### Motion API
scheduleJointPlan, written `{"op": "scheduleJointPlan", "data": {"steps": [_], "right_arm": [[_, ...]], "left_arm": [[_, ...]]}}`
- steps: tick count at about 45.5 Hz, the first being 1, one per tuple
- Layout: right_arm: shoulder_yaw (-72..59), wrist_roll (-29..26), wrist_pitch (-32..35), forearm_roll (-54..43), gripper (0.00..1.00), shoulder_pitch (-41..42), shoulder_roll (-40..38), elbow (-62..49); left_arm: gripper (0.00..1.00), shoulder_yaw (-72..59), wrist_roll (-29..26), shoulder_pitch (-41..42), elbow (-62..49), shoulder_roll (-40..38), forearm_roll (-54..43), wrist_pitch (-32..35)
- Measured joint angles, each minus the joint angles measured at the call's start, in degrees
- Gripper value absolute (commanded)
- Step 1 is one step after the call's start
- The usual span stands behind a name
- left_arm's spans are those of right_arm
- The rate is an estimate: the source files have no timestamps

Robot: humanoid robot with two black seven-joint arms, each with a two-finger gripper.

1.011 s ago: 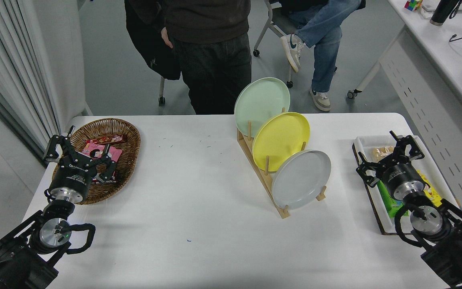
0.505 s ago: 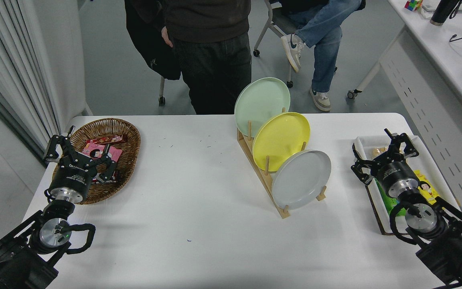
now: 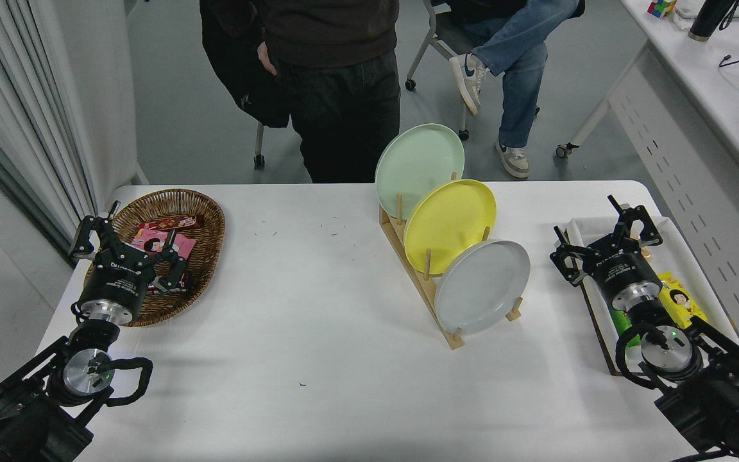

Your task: Place the plate on the table

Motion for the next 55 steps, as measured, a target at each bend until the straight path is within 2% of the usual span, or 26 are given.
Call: {"op": "scheduleJointPlan", "data": {"steps": [9,23,39,55], "right_arm": [[-0.92,-0.15,-0.49,-0.28,1.00,1.30,-3.55,0.19],[-9.63,-0.21,-0.49,-4.26,1.00,6.14,-10.42,2.58],[-29.66,-0.24,0.64,-10.21,1.00,15.24,-16.39,5.56],[-51.19,-0.28,13.12,-11.29,1.00,23.91,-19.36,7.73]], "left_arm": [[0.98,0.00,0.00,0.00,0.00,0.00,0.00,0.00],[0.98,-0.01,0.00,0.00,0.00,0.00,0.00,0.00],[0.98,-0.01,0.00,0.00,0.00,0.00,0.00,0.00],[0.98,-0.01,0.00,0.00,0.00,0.00,0.00,0.00]]}}
